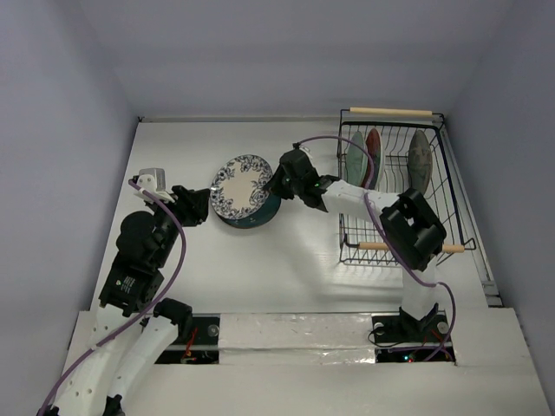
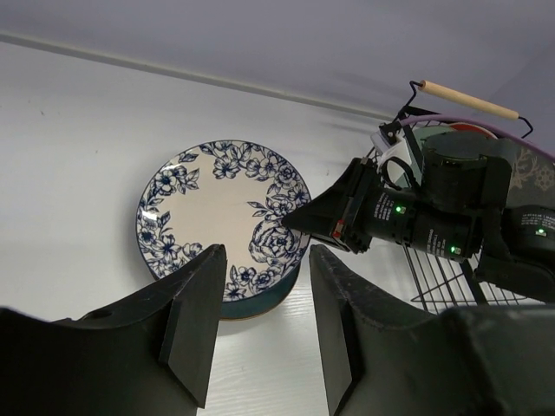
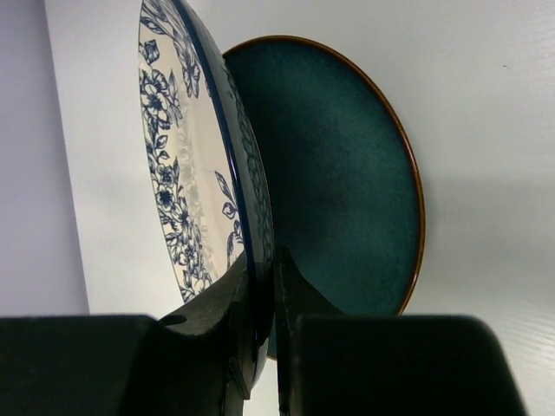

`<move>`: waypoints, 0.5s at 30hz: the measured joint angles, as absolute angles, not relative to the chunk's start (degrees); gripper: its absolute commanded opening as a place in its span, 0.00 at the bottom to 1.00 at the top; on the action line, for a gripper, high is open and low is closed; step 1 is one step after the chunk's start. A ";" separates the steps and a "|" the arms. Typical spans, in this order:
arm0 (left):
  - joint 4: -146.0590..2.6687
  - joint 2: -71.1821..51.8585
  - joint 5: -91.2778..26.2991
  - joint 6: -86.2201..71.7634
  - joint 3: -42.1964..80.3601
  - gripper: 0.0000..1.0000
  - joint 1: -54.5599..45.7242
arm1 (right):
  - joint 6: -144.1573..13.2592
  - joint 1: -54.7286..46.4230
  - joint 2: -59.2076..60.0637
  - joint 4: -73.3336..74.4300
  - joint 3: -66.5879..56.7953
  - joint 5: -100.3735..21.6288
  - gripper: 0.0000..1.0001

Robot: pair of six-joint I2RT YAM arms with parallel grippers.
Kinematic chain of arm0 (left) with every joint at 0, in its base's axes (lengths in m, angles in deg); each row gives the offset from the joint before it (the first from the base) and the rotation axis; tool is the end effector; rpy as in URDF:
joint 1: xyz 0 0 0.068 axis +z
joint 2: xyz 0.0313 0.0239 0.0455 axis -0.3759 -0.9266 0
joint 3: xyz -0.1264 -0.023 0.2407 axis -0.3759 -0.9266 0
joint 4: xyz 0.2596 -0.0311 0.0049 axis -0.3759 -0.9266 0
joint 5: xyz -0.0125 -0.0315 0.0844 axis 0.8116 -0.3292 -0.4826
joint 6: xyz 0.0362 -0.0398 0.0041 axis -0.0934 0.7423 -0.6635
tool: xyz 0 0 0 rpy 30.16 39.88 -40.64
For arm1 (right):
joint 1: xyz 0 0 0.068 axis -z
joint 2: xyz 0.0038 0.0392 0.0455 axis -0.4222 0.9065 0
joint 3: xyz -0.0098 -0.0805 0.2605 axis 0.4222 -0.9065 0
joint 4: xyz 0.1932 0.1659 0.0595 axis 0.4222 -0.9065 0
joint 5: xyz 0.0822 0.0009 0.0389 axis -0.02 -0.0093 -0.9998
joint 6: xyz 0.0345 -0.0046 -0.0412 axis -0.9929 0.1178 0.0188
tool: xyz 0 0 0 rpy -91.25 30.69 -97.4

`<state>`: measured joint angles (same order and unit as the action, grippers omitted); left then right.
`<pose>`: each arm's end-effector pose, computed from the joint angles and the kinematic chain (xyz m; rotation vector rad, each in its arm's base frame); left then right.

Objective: Unload the plates from the dish rack

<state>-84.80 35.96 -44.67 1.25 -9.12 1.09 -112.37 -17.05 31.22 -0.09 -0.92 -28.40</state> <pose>0.1159 -0.0419 0.3690 -0.0431 1.5373 -0.5204 0.3349 0.2990 0.2180 0.2699 2.2801 0.8702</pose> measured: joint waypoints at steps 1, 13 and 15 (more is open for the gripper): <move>-84.80 35.96 -44.67 1.25 -9.12 0.40 1.09 | -112.83 -17.05 31.24 0.65 -1.29 -28.44 0.05; -84.80 35.96 -44.61 1.25 -9.12 0.42 1.09 | -115.74 -17.09 31.24 5.24 -7.58 -28.92 0.61; -84.80 35.99 -44.48 1.25 -9.12 0.42 1.09 | -114.58 -17.09 31.24 3.89 -7.60 -28.90 0.68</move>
<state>-84.80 35.99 -44.48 1.25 -9.12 1.09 -114.58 -17.09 31.24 3.89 -7.60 -28.90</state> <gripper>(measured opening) 0.419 0.626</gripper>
